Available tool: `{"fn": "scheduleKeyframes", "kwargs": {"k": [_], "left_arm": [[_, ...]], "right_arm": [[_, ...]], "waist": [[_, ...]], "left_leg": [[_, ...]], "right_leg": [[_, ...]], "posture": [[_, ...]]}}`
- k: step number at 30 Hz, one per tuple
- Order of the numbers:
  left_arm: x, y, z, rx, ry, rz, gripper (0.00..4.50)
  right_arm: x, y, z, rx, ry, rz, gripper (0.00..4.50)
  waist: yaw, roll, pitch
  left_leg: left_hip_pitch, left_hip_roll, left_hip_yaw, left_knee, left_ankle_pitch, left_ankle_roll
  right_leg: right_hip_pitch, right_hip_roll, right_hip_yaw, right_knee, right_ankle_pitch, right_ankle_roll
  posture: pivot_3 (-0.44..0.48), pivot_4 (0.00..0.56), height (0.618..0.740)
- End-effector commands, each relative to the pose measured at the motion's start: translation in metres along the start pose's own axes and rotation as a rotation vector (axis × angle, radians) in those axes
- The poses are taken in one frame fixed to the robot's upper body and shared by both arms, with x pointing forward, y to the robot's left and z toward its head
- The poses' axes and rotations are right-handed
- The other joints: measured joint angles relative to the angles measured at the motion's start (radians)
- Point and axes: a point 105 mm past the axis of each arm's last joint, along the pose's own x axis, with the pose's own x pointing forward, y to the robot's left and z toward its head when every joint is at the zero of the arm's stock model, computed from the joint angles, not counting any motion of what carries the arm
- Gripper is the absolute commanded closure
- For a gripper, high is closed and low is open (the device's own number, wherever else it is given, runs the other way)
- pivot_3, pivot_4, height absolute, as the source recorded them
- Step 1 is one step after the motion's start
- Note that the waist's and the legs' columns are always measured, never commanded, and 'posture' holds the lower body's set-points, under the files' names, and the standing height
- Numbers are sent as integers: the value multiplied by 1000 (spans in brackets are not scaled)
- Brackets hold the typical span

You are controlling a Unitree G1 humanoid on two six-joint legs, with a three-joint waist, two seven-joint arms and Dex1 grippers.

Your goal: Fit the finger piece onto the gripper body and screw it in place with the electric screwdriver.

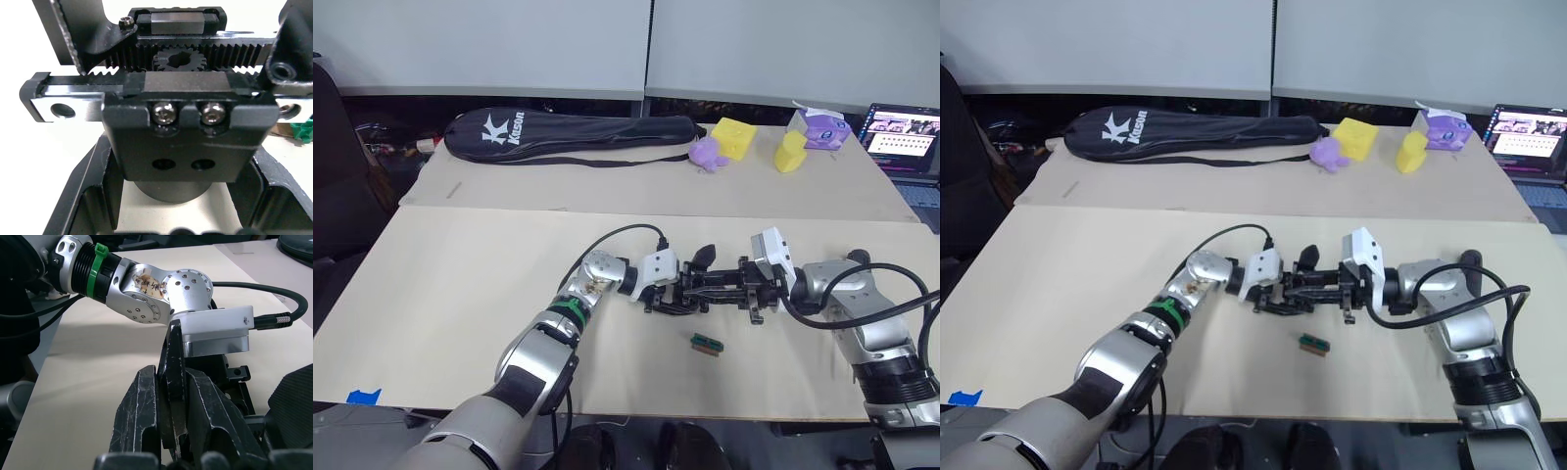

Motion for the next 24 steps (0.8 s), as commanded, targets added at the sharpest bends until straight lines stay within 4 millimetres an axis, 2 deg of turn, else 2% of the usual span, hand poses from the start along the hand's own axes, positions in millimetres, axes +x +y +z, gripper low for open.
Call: {"fn": "scheduleKeyframes", "kwargs": {"k": [1,7,14,16,20,24], "left_arm": [[-5,4,4,32,4,-3,2171],[-5,3,3,29,5,-3,2171],[-4,4,4,29,3,-1,2171],[-4,4,5,29,2,0,2171],[-3,5,6,30,-1,1,2171],[-3,5,7,31,-2,3,2171]], "right_arm": [[-11,-3,-3,44,43,-18,4170],[-8,-1,7,21,24,-3,4170],[-1,-5,38,22,-84,-10,4170],[1,-5,33,10,-60,-10,4170],[1,-3,12,2,19,-7,4170],[-1,-3,6,4,32,-12,4170]], "waist": [[-1,0,0],[-2,0,0],[-3,0,0],[-3,0,0],[-1,0,0],[-2,0,0]], "left_leg": [[0,0,0,0,0,0],[0,0,0,0,0,0],[0,0,0,0,0,0],[0,0,0,0,0,0],[-1,0,0,0,0,0],[-1,0,1,0,0,0]], "right_leg": [[0,0,0,0,0,0],[-1,-1,0,0,0,0],[-1,-2,0,1,0,0],[-1,-3,-1,0,0,0],[-1,-3,-2,0,0,0],[-1,-3,-5,0,0,0]], "posture": [[0,150,740],[0,150,740],[0,150,740],[0,150,740],[0,150,740],[0,150,740]]}}
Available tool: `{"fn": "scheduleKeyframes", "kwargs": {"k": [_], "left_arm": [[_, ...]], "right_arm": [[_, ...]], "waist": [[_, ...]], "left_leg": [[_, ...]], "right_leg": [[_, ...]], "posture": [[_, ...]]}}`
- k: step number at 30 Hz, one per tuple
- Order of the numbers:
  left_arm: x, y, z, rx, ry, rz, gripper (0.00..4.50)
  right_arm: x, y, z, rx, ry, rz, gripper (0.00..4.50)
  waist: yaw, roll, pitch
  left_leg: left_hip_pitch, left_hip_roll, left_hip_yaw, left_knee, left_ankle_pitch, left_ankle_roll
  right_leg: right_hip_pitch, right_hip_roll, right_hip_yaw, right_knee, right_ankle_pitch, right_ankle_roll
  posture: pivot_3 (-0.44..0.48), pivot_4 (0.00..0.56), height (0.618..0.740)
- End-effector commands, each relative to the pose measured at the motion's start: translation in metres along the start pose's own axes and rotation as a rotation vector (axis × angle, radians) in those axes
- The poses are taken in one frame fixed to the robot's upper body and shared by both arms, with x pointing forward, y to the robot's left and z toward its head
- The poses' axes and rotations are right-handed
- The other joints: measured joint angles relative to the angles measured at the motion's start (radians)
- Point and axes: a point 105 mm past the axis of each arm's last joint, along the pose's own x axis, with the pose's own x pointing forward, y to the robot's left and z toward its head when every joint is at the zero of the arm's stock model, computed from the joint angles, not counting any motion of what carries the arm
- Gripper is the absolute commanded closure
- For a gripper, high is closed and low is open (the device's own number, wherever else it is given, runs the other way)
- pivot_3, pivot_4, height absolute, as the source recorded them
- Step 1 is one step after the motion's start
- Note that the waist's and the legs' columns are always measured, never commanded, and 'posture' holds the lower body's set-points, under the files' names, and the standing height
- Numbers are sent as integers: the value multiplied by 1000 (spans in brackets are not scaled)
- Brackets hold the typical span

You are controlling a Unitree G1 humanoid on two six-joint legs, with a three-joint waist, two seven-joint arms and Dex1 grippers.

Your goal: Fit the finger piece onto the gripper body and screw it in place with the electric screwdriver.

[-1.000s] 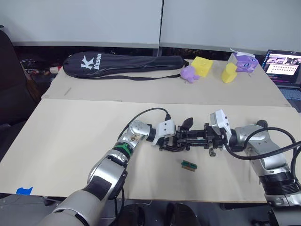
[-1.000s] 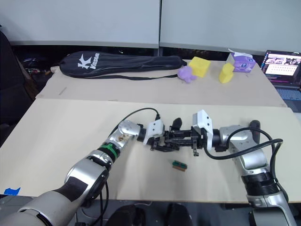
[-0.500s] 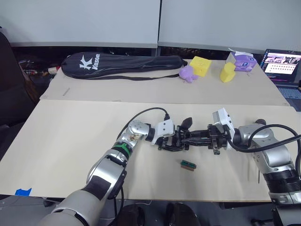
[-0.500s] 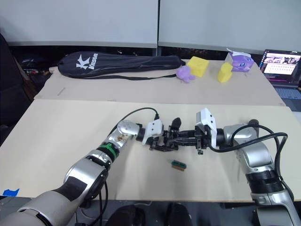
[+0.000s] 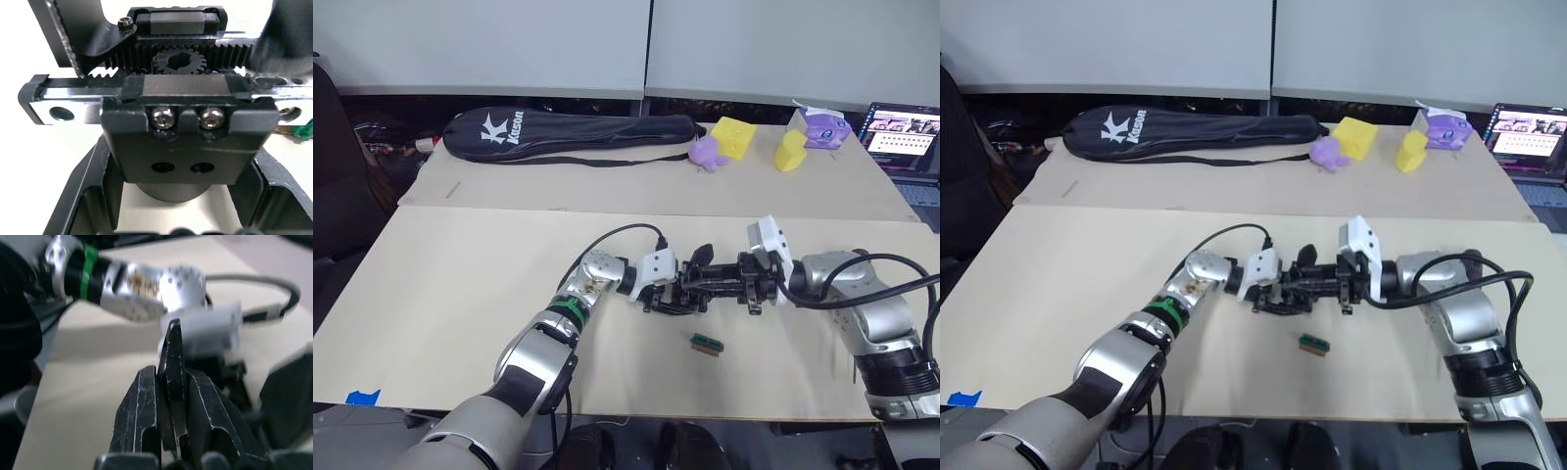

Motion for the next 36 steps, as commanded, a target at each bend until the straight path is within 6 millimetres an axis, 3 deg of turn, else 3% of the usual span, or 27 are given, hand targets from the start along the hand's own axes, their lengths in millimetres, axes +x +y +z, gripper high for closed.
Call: {"fn": "scheduleKeyframes", "kwargs": {"k": [1,22,30,36], "left_arm": [[0,5,8,30,-3,3,2171],[4,2,7,24,-17,3,2171],[4,1,6,21,-20,8,2171],[3,1,4,20,-18,11,2171]], "right_arm": [[-4,-1,-2,-21,16,-9,4170],[1,3,-18,46,51,12,4170],[-8,3,-53,184,60,-143,4170],[-11,29,-75,139,142,-44,4170]], "waist": [[0,0,0],[0,0,0],[2,0,0],[4,0,-2]], "left_leg": [[0,0,0,0,0,0],[0,0,-1,0,0,0],[1,0,-2,0,0,0],[3,0,-2,-1,0,0]], "right_leg": [[0,0,0,0,0,0],[1,0,-1,0,0,0],[2,-1,-3,-1,0,0],[4,-1,-4,-1,0,0]], "posture": [[0,150,740],[0,150,740],[0,150,740],[0,150,740]]}}
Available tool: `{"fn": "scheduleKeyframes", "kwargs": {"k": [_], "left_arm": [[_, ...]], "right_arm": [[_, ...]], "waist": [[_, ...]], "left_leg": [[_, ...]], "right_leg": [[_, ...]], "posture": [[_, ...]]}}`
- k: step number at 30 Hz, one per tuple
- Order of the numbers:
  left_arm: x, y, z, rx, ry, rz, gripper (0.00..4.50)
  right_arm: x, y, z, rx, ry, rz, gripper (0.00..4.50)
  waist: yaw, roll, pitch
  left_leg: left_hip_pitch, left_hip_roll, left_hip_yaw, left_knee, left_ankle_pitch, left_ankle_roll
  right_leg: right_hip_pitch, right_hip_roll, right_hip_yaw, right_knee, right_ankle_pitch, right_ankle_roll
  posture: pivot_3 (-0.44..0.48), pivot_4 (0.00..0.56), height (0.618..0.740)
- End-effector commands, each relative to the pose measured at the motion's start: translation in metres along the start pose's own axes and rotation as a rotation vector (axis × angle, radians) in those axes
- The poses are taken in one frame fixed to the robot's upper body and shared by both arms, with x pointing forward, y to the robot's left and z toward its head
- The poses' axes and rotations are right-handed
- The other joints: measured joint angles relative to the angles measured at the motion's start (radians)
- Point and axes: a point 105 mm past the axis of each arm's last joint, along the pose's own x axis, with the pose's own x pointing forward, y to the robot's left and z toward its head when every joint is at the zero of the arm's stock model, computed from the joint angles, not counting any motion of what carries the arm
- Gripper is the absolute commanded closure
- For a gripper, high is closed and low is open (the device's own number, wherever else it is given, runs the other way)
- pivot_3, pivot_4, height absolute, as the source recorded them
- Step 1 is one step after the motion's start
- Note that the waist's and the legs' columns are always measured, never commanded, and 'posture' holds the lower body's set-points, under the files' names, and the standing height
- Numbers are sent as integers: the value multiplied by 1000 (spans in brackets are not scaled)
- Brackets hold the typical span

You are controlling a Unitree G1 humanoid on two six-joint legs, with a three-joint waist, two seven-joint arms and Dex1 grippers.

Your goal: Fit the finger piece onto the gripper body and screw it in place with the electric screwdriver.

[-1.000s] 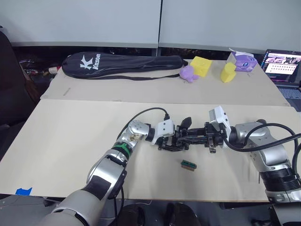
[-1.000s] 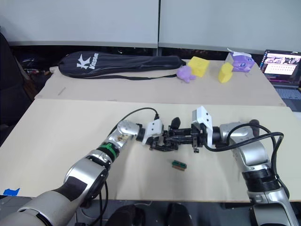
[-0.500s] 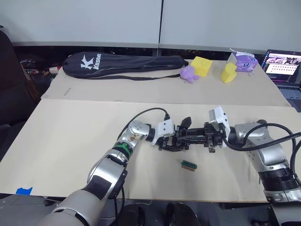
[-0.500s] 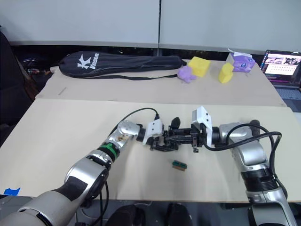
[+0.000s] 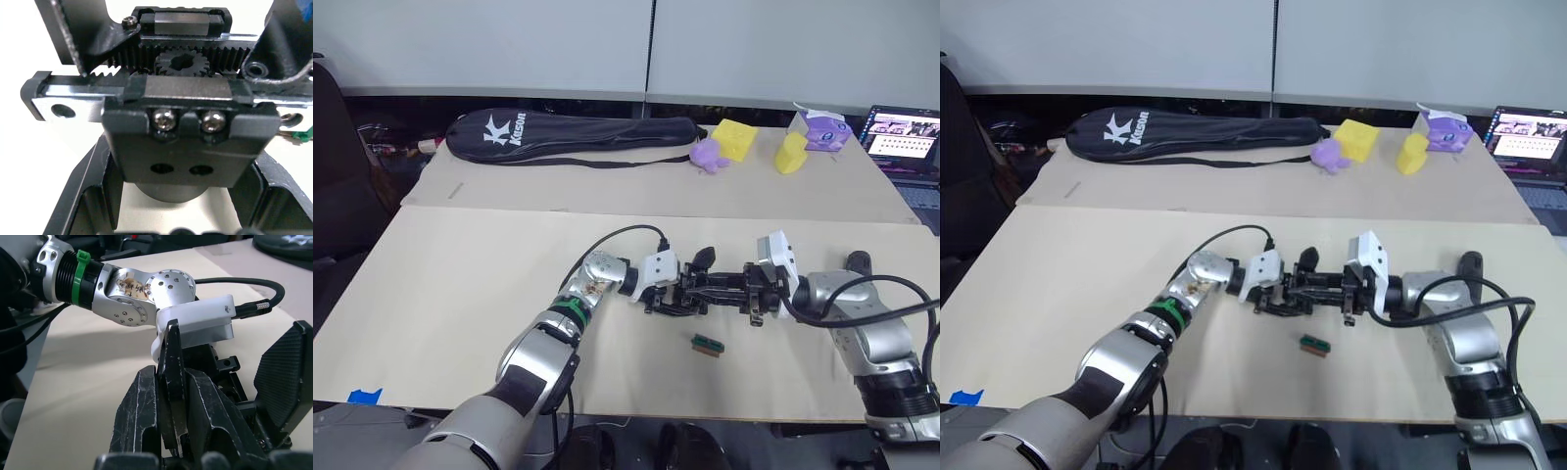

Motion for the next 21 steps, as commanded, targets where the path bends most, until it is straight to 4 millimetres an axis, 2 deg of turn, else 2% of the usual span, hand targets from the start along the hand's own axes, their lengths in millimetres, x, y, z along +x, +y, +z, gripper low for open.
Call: {"fn": "scheduleKeyframes", "kwargs": {"k": [1,11,21], "left_arm": [[-3,4,3,6,-19,20,2171],[-4,5,4,2,-21,26,2171],[-3,4,4,-6,-28,30,2171]], "right_arm": [[-8,13,-54,131,200,39,4170],[-1,-4,-57,251,297,112,4170],[1,1,-65,237,336,85,4170]], "waist": [[0,0,0],[-4,-2,-2],[-4,-7,-9]], "left_leg": [[0,0,0,0,0,0],[2,1,0,1,0,1],[3,0,0,0,-1,1]], "right_leg": [[0,0,0,0,0,0],[2,-2,-1,0,0,0],[2,-10,-8,0,1,-1]], "posture": [[0,150,740],[0,150,740],[0,150,740]]}}
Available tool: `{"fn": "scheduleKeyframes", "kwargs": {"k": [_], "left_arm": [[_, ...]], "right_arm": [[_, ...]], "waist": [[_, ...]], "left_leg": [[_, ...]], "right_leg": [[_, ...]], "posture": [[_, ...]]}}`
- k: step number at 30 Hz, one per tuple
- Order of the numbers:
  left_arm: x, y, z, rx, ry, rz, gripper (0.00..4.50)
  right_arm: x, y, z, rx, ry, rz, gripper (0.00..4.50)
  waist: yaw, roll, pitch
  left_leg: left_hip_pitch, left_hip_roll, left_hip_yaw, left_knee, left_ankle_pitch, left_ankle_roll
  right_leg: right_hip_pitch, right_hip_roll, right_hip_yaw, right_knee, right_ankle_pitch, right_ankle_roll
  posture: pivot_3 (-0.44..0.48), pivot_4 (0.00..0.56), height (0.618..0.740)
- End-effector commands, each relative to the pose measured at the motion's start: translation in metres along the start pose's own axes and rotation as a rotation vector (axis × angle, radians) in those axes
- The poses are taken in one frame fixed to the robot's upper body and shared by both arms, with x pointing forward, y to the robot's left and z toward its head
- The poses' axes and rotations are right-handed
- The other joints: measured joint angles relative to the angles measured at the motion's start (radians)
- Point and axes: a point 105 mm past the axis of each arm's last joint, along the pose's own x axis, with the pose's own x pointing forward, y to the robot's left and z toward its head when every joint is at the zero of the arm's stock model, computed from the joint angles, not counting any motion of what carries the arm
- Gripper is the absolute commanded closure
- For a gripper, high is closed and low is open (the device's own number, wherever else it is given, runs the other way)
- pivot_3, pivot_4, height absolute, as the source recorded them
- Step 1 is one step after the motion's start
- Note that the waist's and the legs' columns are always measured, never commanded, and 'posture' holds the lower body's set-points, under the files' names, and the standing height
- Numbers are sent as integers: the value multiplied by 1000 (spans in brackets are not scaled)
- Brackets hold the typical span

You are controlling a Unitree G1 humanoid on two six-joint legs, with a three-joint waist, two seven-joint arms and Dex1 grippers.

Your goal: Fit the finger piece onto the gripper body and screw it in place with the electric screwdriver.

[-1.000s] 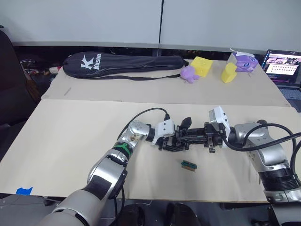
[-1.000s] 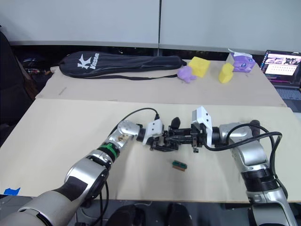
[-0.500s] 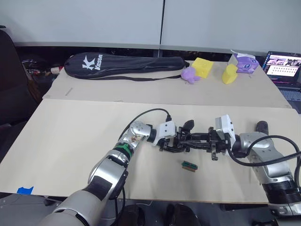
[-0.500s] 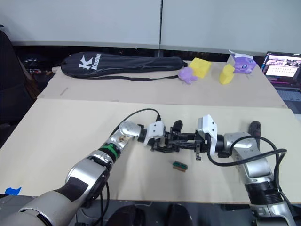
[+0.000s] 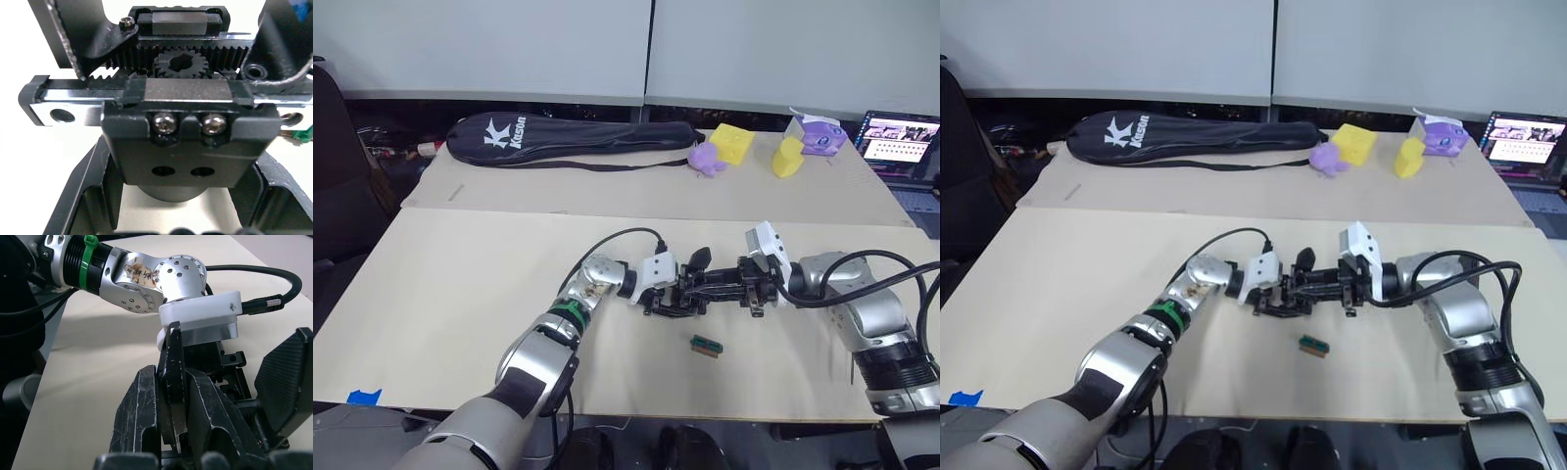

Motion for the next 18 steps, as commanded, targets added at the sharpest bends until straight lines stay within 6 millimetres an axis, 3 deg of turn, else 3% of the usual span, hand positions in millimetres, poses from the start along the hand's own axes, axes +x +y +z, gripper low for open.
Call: {"fn": "scheduleKeyframes", "kwargs": {"k": [1,6,9,11,13,15,18], "left_arm": [[-1,5,10,29,-30,10,2171],[-1,5,11,30,-29,9,2171],[-1,5,11,29,-29,9,2171],[-1,6,11,29,-27,10,2171],[0,7,12,29,-28,10,2171],[1,7,13,29,-31,10,2171],[4,6,15,26,-39,8,2171]], "right_arm": [[2,12,-69,187,217,-31,4170],[3,3,-62,93,158,-96,4170],[3,-3,-28,54,23,-102,4170],[-2,0,-7,-8,-2,-66,3133],[-10,2,8,-84,14,-65,2495],[-17,2,15,-123,43,-87,1813],[-30,4,18,-132,82,-114,1770]], "waist": [[0,0,0],[-2,-1,-1],[-5,-1,-1],[-5,-1,-1],[-1,0,0],[1,1,1],[4,1,1]], "left_leg": [[0,0,0,0,0,0],[5,0,0,-1,0,-1],[11,0,0,-4,-1,-1],[11,0,0,-5,-1,-2],[7,0,0,-5,-1,-1],[-6,-2,1,-1,0,0],[-7,-2,1,1,0,0]], "right_leg": [[0,0,0,0,0,0],[5,-1,-1,-1,0,0],[9,-2,-1,-3,0,0],[9,-2,-2,-3,0,0],[5,-3,-2,-2,0,0],[-8,-4,-3,1,0,0],[-7,-4,-7,1,1,0]], "posture": [[0,150,740],[0,150,740],[0,150,740],[0,150,740],[0,150,740],[0,150,740],[0,150,740]]}}
